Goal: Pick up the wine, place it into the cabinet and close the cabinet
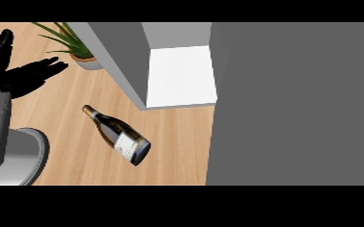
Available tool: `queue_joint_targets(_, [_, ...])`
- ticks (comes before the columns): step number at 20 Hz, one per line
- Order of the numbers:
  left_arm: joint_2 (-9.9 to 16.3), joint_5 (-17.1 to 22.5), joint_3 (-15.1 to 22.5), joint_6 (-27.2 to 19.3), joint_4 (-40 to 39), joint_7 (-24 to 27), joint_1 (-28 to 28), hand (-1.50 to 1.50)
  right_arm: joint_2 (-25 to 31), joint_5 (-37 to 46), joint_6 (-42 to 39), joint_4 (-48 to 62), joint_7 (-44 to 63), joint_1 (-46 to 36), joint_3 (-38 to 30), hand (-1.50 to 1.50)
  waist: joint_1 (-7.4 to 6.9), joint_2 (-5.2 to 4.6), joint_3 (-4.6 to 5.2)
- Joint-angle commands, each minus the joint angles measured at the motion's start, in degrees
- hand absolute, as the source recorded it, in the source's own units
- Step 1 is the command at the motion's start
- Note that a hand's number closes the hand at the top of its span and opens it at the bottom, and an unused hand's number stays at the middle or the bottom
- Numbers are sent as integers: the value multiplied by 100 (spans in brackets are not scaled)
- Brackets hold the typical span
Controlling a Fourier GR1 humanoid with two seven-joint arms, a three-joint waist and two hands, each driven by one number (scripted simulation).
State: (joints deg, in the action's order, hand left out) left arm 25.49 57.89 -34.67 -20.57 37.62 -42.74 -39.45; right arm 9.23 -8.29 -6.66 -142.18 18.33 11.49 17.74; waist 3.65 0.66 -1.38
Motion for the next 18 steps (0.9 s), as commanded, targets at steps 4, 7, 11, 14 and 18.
queue_joint_targets(4, [799, -320, 29, 155, -701, -45, -71, -150, 145, -317, 60, -1076, 417, 330, -64, -150, 56, -144, 158])
queue_joint_targets(7, [872, -402, 67, 429, -726, -143, 288, -150, 115, -201, 89, -926, 371, 345, 1, -150, -22, -139, 160])
queue_joint_targets(11, [785, -550, 179, 463, -819, -48, 181, -150, 7, -96, 175, -871, 328, 189, 102, -150, -51, -147, 161])
queue_joint_targets(14, [743, -560, 183, 619, -748, -131, 471, -150, 62, -121, 204, -1022, 462, 384, 94, -150, -112, -103, 158])
queue_joint_targets(18, [766, -660, 247, 674, -801, -154, 524, -150, 68, -91, 261, -1074, 567, 235, 75, -150, -152, -109, 163])
